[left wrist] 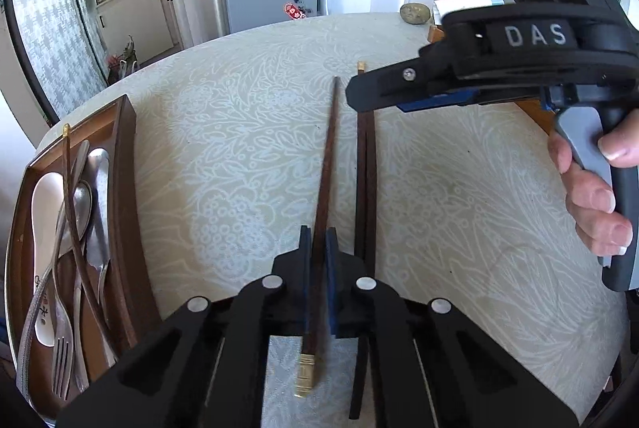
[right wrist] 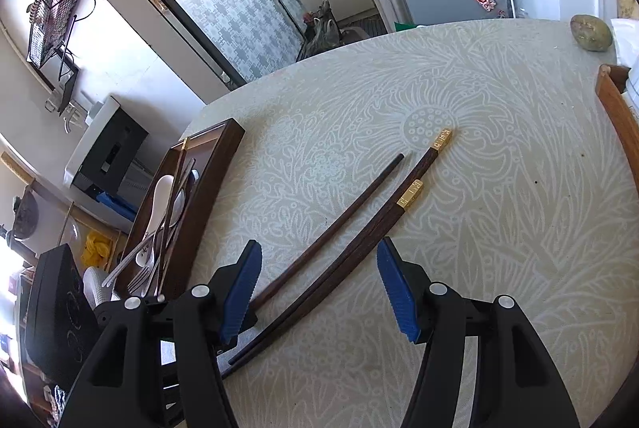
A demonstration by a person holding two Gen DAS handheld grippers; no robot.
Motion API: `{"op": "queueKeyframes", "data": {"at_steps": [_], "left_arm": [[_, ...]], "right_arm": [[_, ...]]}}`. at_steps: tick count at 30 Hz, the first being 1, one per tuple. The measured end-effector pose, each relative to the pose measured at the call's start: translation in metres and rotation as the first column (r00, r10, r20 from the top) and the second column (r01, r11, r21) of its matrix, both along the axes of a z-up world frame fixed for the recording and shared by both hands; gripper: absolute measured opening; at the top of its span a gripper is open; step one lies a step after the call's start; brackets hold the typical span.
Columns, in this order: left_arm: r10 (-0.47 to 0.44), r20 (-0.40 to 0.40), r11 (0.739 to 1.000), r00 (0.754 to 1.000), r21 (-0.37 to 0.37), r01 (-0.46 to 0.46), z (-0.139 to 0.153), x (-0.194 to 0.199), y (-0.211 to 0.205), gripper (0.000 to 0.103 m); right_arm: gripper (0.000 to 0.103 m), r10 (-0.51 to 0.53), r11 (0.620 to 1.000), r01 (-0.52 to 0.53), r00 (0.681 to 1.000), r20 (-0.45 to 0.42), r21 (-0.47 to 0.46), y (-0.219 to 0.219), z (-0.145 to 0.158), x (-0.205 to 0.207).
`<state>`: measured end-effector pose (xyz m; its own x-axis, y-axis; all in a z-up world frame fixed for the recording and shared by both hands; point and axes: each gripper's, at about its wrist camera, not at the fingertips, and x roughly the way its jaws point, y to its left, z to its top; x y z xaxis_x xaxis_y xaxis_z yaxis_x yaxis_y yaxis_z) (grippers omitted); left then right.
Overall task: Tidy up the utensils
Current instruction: 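Lift the chopstick and carry it over the tray with the left gripper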
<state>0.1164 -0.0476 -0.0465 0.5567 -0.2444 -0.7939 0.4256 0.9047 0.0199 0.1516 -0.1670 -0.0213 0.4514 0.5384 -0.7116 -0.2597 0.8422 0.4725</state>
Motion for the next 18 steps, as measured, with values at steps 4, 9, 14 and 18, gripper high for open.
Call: {"op": "queueKeyframes", "data": {"at_steps": [4, 9, 14, 18], "left_arm": [[0.015, 0.001, 1.0, 1.0, -0.025, -0.015, -0.001, -0.002, 0.002, 0.006], [-0.012, 0.005, 0.998, 1.0, -0.062, 0.012, 0.005, -0.009, 0.004, 0.006], [-0.007, 0.057, 0.997, 0.998, -0.08, 0.011, 0.026, -0.018, 0.006, 0.006], [-0.017, 0.08, 0.996, 0.997, -0.091, 0.024, 0.039, -0.028, 0.006, 0.006]], "right_arm": [[0.061, -0.004, 1.0, 0.004, 1.0, -0.013, 0.009, 0.001, -0.003, 0.001], [0.061, -0.01, 0.999, 0.011, 1.0, -0.027, 0.045, 0.003, -0.002, 0.005], [0.061, 0.002, 0.996, 0.003, 0.998, -0.059, 0.094, 0.013, -0.005, 0.009], [0.034, 0.009, 0.996, -0.003, 0.998, -0.061, 0.09, 0.025, -0.004, 0.01]]}}
